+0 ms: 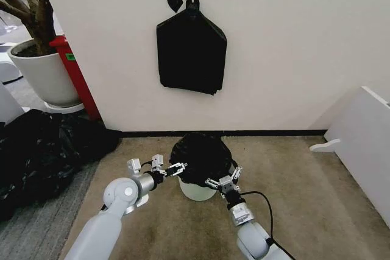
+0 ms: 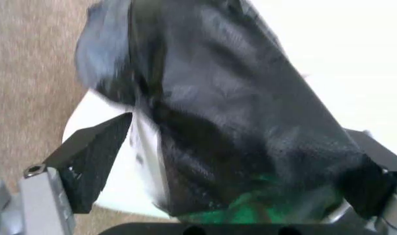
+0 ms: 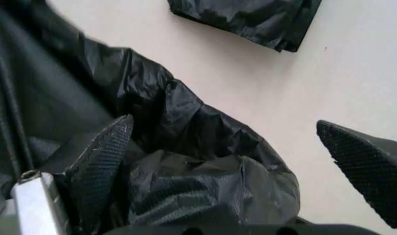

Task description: Place the garbage bag over the trash bin.

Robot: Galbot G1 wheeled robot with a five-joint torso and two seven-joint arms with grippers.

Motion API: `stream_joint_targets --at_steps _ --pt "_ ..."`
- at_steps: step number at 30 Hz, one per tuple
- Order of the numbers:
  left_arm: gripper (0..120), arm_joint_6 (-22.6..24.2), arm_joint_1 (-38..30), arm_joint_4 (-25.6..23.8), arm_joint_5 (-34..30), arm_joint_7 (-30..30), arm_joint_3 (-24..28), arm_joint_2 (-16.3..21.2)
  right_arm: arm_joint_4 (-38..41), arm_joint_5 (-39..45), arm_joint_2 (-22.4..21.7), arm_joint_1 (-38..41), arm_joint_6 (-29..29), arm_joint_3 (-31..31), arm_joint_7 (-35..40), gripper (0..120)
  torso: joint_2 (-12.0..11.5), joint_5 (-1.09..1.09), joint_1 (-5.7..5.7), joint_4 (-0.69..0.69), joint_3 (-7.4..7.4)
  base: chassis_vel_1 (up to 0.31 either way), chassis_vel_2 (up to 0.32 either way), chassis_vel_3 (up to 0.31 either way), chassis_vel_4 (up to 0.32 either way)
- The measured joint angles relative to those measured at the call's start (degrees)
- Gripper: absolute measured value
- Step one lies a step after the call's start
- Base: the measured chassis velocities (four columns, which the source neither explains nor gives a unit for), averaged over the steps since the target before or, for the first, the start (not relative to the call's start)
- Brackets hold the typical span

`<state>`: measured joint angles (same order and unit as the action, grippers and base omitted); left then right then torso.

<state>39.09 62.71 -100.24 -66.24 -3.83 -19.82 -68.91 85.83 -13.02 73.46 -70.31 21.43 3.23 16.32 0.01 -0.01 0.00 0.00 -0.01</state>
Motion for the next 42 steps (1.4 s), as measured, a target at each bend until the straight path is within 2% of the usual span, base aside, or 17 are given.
stream_joint_targets --at_steps 6,11,15,19,22,24,26,27,28,29,31,33,35,37,42 --pt "100 0.75 -0.38 -3.73 -2.54 -1.29 -3.57 1.03 0.23 0.28 -0.03 -0.09 0.63 0.26 -0.26 100 0.00 0.00 0.00 0.00 0.01 0.000 0.000 0.000 0.000" --pt "100 1.57 -1.15 -4.72 -3.67 -2.35 -6.07 1.51 0.91 1.74 -0.01 -0.12 2.49 0.40 -1.46 100 -0.01 0.00 0.00 0.00 0.02 0.000 0.000 0.000 0.000" --pt "100 1.70 -2.10 -6.44 -5.14 -3.20 -9.96 2.04 5.57 10.00 -0.39 0.01 8.58 1.44 -6.09 100 -0.02 0.01 0.00 0.01 0.02 0.000 0.000 0.000 0.000" --pt "100 1.01 -2.17 -8.19 -4.99 -3.87 -11.27 2.61 9.55 16.10 -1.25 -0.36 9.90 2.55 -7.95 100 -0.02 0.00 0.00 0.02 0.02 0.000 0.000 0.000 0.000" --pt "100 -7.17 -1.24 -10.33 2.98 -3.92 -9.70 3.88 15.03 23.97 -2.14 -1.36 8.47 5.02 -7.89 100 -0.02 0.02 0.00 0.02 0.01 0.000 0.000 0.000 0.000" --pt "100 -18.88 -0.39 -10.52 13.29 -3.19 -6.43 4.42 18.45 28.43 -2.02 -2.54 5.67 8.44 -6.97 100 -0.02 0.01 0.00 0.01 0.01 0.000 0.000 0.000 0.000" --pt "100 -19.97 -0.32 -10.51 14.18 -3.18 -6.15 4.43 18.65 28.72 -2.00 -2.66 5.46 8.81 -6.97 100 -0.02 0.01 0.00 0.01 0.01 0.000 0.000 0.000 0.000" --pt "100 -29.09 0.16 -9.91 22.55 -3.10 -4.29 4.13 19.87 29.98 -1.72 -3.75 3.71 12.15 -7.35 100 -0.02 0.02 0.00 0.01 0.01 0.000 0.000 0.000 0.000" --pt "100 -33.64 0.46 -9.52 27.56 -2.88 -3.78 3.64 20.49 30.06 -1.52 -4.57 2.72 14.41 -7.88 100 -0.02 0.02 0.00 0.00 0.01 0.000 0.000 0.000 0.000" --pt "100 -35.39 0.60 -9.43 29.54 -2.78 -3.67 3.40 20.77 30.04 -1.43 -4.97 2.28 15.47 -8.14 100 -0.02 0.01 0.00 0.00 0.01 0.000 0.000 0.000 0.000" --pt "100 -43.66 2.57 -9.95 37.43 -2.69 -3.21 1.48 22.94 28.97 -0.62 -8.10 -0.39 21.74 -9.47 100 -0.01 0.02 0.00 -0.02 0.00 0.000 0.000 0.000 0.000" --pt "100 -48.59 4.89 -10.11 38.94 -3.46 -3.02 0.40 24.16 27.71 0.04 -10.75 -0.28 24.54 -8.80 100 -0.01 0.02 0.00 0.00 0.01 0.000 0.000 0.000 0.000" --pt "100 -50.00 5.50 -10.00 39.66 -3.75 -3.01 0.04 24.43 27.11 0.24 -11.52 -0.37 25.14 -8.70 100 -0.01 0.02 0.00 0.00 0.00 0.000 0.000 0.000 0.000" --pt "100 -54.22 8.26 -9.33 43.47 -4.64 -3.23 -1.62 24.68 23.66 0.96 -14.20 0.08 26.97 -9.09 100 -0.02 0.01 0.00 0.00 0.01 0.000 0.000 0.000 0.000" --pt "100 -55.11 12.61 -10.79 45.33 -7.11 -3.50 -3.25 24.38 20.55 2.03 -15.95 0.24 27.00 -8.90 100 -0.01 0.02 0.00 0.00 0.00 0.000 0.000 0.000 0.000"
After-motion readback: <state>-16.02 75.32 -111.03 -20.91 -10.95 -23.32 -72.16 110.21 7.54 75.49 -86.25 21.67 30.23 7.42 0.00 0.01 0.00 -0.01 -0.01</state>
